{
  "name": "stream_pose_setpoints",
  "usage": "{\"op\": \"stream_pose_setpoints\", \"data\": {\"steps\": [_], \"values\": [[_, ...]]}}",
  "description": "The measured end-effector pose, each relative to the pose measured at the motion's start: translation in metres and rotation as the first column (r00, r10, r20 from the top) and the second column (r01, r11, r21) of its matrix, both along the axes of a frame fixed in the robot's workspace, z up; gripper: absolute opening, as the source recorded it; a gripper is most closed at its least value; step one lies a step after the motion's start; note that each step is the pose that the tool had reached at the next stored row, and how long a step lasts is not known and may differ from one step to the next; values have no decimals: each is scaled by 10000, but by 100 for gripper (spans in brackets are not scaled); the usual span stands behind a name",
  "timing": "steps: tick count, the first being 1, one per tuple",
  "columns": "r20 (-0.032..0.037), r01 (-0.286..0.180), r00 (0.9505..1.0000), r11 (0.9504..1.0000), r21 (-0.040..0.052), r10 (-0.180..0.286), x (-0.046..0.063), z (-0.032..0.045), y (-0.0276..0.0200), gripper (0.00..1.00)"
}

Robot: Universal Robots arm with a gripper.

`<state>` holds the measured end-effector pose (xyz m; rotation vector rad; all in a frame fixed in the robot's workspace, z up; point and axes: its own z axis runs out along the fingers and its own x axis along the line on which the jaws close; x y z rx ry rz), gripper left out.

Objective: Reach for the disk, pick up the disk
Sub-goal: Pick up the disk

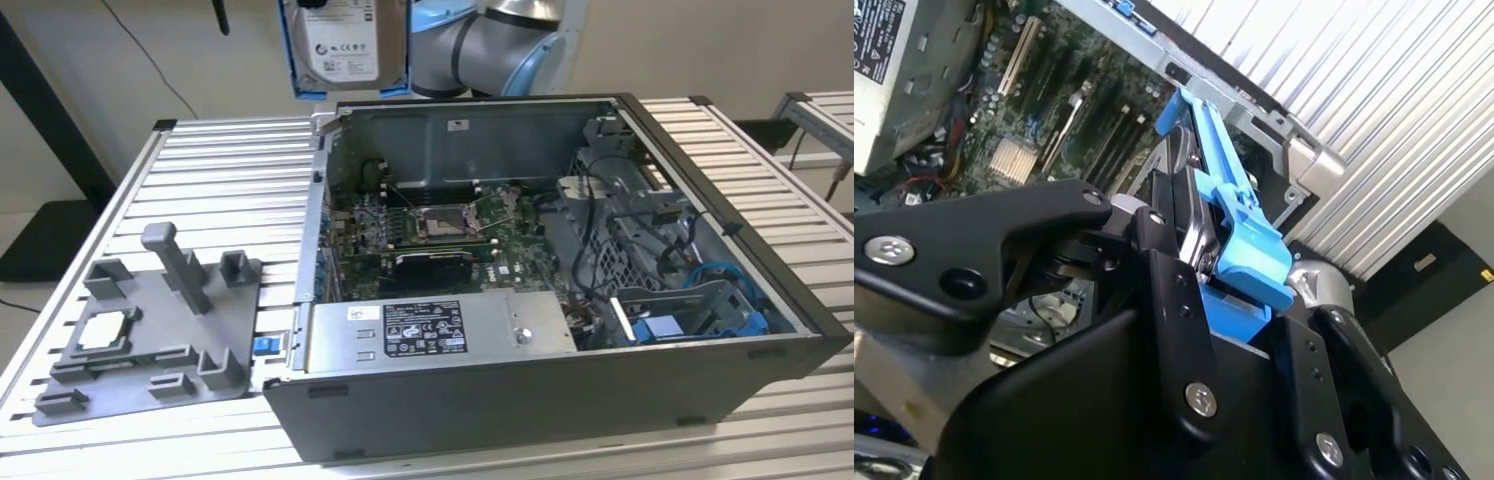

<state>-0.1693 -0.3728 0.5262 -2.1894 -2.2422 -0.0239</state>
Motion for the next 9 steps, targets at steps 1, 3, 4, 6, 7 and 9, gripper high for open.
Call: {"op": "stream_pose_setpoints", "data": {"steps": [1,3,4,6,7,9], "values": [[-2,0,10000,10000,0,0,20,0,0,0],[-5,0,10000,10000,-1,0,61,0,0,0],[-6,0,10000,10000,0,0,82,0,0,0],[-8,0,10000,10000,0,0,123,0,0,0],[-10,1,10000,10000,0,-1,143,0,0,0],[-12,0,10000,10000,1,0,186,0,0,0]]}}
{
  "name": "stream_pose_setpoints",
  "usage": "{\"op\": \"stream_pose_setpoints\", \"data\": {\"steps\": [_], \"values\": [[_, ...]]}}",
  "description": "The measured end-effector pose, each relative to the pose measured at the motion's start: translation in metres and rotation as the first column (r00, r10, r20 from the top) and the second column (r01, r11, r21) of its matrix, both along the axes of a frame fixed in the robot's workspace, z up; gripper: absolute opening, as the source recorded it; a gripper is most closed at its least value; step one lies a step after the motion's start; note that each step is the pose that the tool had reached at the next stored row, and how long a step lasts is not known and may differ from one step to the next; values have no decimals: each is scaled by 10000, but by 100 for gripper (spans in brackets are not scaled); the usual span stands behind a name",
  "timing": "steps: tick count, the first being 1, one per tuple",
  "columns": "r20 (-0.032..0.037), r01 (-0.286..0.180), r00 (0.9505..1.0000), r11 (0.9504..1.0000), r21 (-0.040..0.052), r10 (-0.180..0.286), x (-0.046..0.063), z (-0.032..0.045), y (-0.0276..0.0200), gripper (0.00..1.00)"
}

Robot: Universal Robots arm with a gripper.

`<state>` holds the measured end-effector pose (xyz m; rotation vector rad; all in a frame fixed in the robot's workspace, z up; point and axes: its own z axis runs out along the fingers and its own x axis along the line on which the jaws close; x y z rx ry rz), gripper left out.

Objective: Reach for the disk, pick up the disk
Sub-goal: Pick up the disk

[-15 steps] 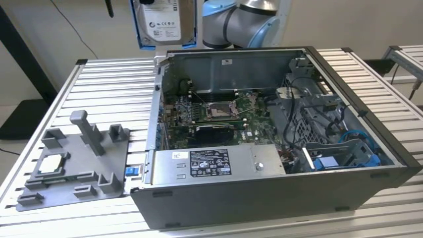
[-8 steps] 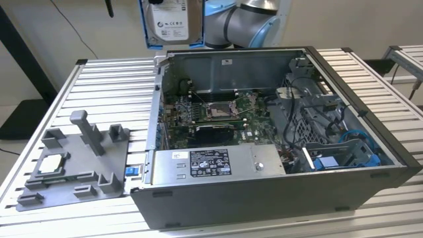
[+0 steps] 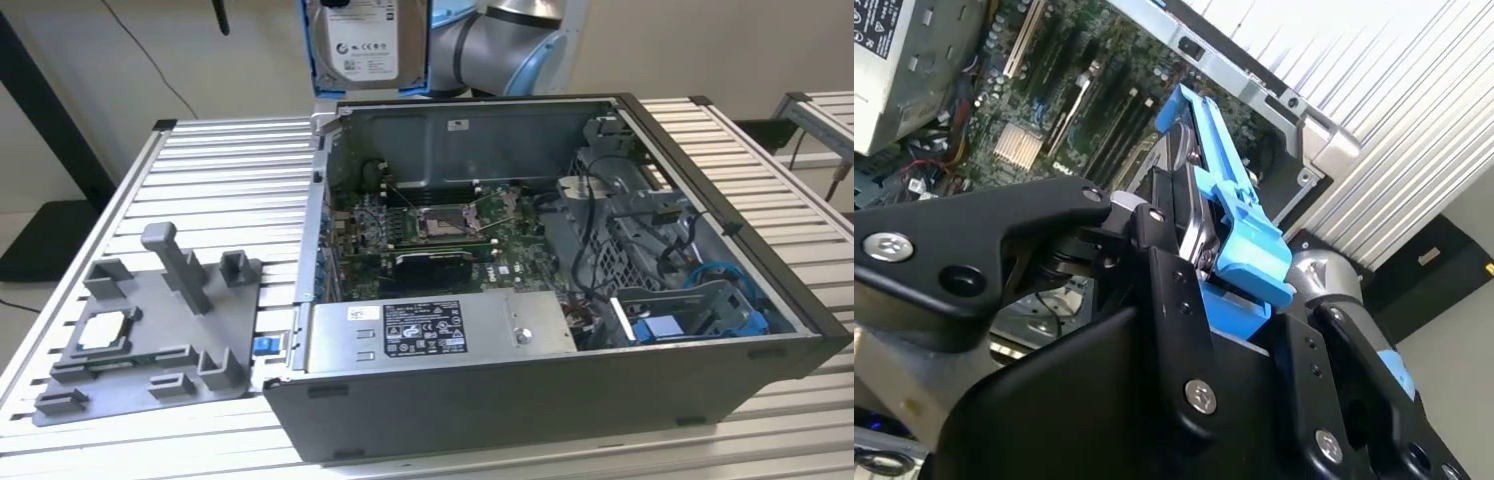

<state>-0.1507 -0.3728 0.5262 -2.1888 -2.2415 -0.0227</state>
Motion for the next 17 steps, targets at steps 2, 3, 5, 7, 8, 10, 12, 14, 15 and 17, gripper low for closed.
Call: {"op": "stream_pose_setpoints", "data": {"steps": [2,3,5,7,8,10,12,14,15,17], "values": [[-4,-1,10000,10000,-1,1,44,1,0,0],[-5,1,10000,10000,-1,-1,64,0,0,0],[-10,0,10000,10000,-1,0,110,1,0,0],[-14,0,10000,10000,-1,0,156,1,0,0],[-17,0,10000,10000,-2,0,181,1,0,0],[-23,1,10000,10000,-1,-1,234,0,0,0],[-29,0,10000,10000,-1,0,285,0,0,0],[-35,0,10000,10000,-1,0,337,1,0,0],[-38,-1,10000,10000,-1,1,364,1,0,0],[-43,0,10000,10000,-1,0,413,0,0,0]]}}
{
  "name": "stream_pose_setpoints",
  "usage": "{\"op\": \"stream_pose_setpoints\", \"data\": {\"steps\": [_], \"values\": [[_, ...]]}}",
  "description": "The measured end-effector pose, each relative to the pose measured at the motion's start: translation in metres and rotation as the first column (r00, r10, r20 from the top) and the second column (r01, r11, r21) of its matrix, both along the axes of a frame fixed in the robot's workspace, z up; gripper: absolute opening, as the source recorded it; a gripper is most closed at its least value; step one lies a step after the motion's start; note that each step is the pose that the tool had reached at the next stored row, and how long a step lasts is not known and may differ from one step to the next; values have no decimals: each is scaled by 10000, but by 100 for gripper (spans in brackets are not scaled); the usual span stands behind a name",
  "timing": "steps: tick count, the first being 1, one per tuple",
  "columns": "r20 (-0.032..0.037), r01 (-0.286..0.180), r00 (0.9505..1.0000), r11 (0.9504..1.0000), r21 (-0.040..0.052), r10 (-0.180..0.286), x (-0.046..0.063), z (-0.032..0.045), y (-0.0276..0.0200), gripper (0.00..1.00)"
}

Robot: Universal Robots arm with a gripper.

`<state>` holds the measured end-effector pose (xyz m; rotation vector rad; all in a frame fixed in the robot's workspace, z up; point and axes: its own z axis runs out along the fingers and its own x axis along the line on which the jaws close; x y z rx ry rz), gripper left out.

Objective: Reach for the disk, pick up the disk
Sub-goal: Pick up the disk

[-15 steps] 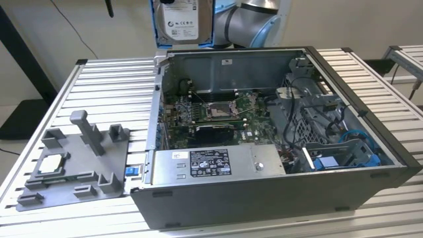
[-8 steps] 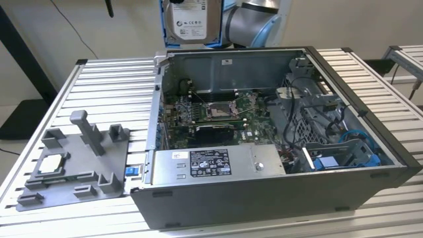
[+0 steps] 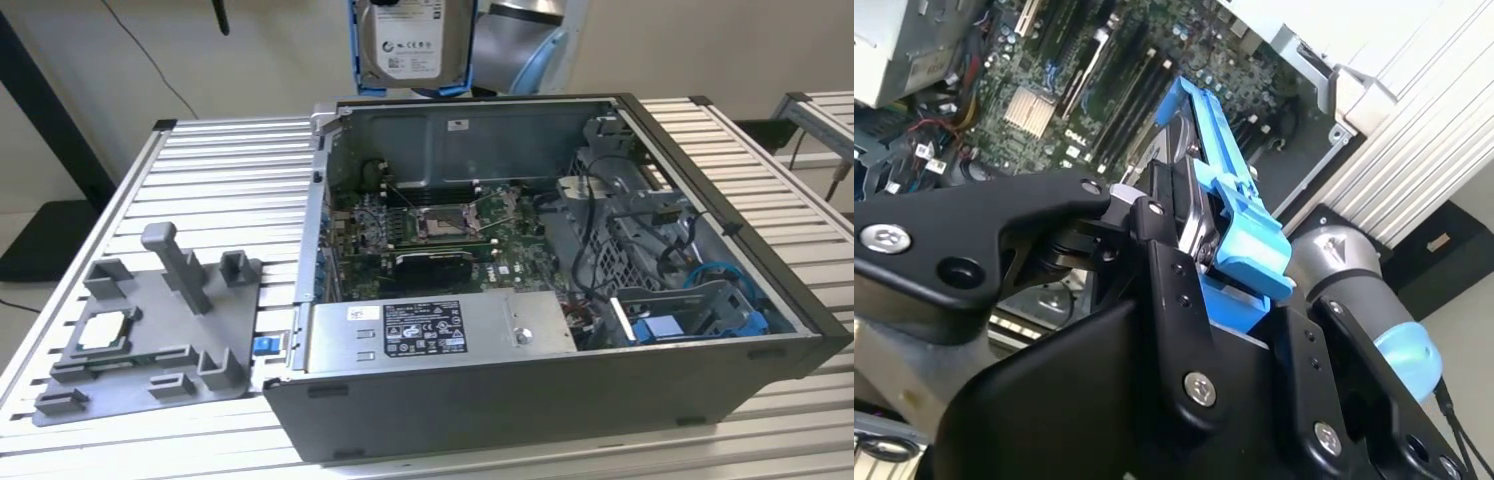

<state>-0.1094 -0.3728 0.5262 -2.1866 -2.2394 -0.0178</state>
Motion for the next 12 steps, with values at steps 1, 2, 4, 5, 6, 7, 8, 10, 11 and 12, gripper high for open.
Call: {"op": "stream_pose_setpoints", "data": {"steps": [1,2,4,5,6,7,8,10,11,12], "values": [[-2,1,10000,10000,0,-1,25,0,0,0],[-5,1,10000,10000,0,-1,51,0,0,0],[-10,1,10000,10000,0,-1,101,0,0,0],[-13,1,10000,10000,0,-1,127,0,0,0],[-15,1,10000,10000,0,-1,152,0,0,0],[-18,0,10000,10000,-1,0,176,0,0,0],[-21,0,10000,10000,-1,0,202,0,0,0],[-25,0,10000,10000,-1,0,254,0,0,0],[-28,0,10000,10000,-1,0,281,0,0,0],[-31,0,10000,10000,0,0,311,0,0,0]]}}
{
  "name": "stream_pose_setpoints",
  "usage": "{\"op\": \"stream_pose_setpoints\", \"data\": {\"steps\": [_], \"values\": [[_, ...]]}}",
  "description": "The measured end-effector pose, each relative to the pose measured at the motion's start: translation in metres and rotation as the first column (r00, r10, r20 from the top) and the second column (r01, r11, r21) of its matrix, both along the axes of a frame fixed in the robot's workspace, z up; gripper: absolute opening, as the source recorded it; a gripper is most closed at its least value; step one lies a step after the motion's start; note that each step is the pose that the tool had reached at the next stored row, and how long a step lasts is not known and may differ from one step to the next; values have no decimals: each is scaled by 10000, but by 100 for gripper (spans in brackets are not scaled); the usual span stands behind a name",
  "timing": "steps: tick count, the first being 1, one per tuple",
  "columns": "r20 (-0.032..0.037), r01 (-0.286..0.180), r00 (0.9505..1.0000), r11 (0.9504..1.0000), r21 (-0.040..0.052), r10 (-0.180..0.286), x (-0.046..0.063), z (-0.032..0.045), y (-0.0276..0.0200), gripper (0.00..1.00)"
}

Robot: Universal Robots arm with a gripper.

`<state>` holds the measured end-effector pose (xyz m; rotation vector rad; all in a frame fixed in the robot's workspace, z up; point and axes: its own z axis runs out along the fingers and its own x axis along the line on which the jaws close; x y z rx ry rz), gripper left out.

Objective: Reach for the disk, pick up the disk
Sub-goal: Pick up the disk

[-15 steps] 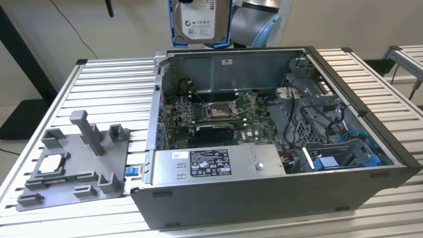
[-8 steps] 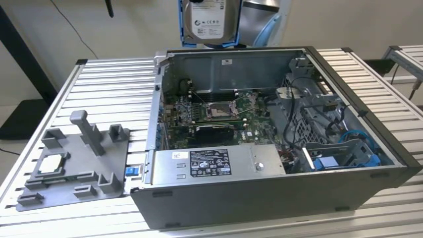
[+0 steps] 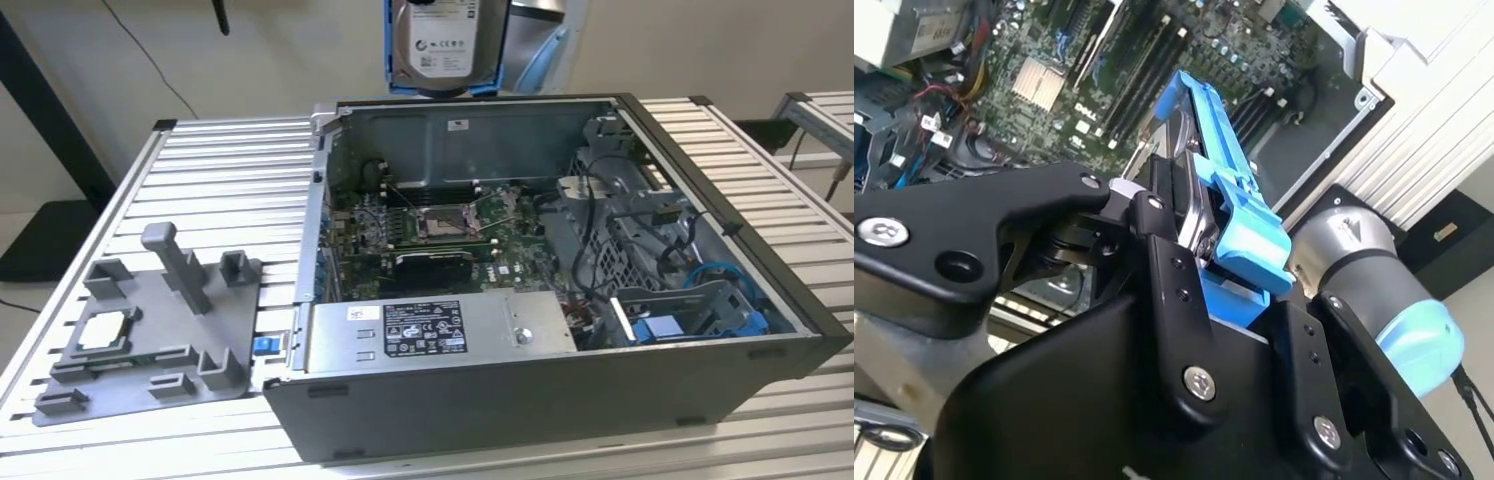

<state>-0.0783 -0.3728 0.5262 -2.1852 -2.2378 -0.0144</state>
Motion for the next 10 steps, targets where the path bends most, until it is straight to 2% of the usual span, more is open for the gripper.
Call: {"op": "stream_pose_setpoints", "data": {"steps": [10], "values": [[-15,0,10000,10000,0,0,266,0,-1,0]]}}
